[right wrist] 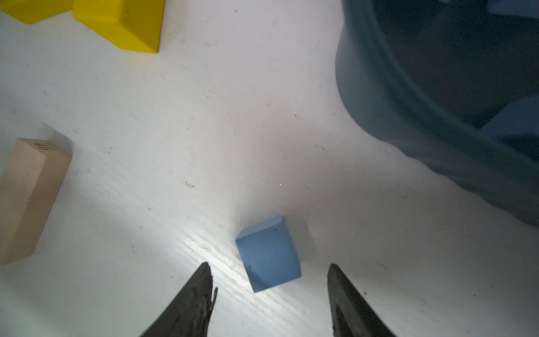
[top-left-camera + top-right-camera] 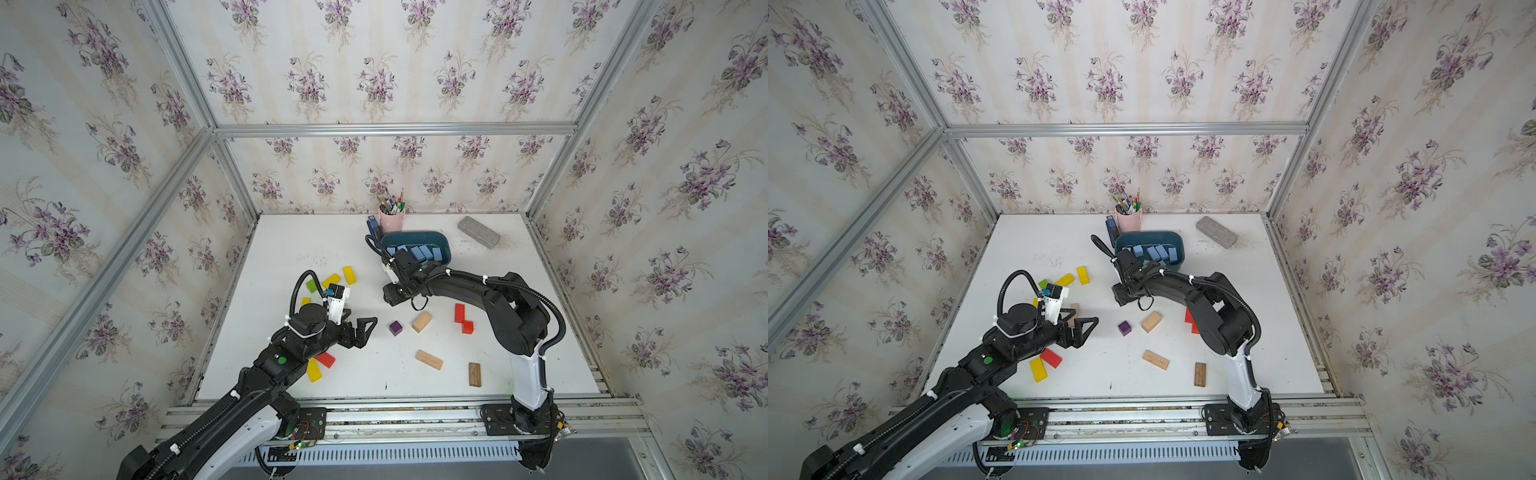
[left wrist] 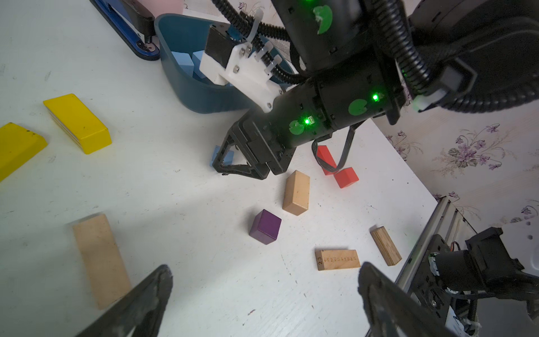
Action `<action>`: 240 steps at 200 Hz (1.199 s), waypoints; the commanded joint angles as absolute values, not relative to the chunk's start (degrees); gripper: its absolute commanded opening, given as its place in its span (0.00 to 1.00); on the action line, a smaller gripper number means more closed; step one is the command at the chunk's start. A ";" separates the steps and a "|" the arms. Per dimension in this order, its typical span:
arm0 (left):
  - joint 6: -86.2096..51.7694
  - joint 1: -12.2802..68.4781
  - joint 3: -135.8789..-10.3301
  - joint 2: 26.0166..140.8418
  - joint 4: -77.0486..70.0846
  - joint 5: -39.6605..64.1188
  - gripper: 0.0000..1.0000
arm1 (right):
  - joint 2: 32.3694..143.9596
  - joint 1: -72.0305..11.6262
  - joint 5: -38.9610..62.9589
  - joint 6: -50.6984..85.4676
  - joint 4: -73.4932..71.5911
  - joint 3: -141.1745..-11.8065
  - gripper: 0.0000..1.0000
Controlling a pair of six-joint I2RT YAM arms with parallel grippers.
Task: Pick out the blue building blocks
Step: Pick up the building block from the center of the board.
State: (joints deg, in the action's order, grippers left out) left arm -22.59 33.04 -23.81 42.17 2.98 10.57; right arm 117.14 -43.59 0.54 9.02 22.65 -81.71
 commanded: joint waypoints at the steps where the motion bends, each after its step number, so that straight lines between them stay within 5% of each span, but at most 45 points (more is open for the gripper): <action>1: -23.05 33.00 -23.91 42.49 1.28 10.52 0.99 | 118.20 -43.69 0.00 8.09 23.95 -82.42 0.53; 240: -24.46 33.04 -25.22 45.17 -0.28 11.83 0.99 | 115.55 -43.81 -0.77 8.35 23.26 -83.80 0.15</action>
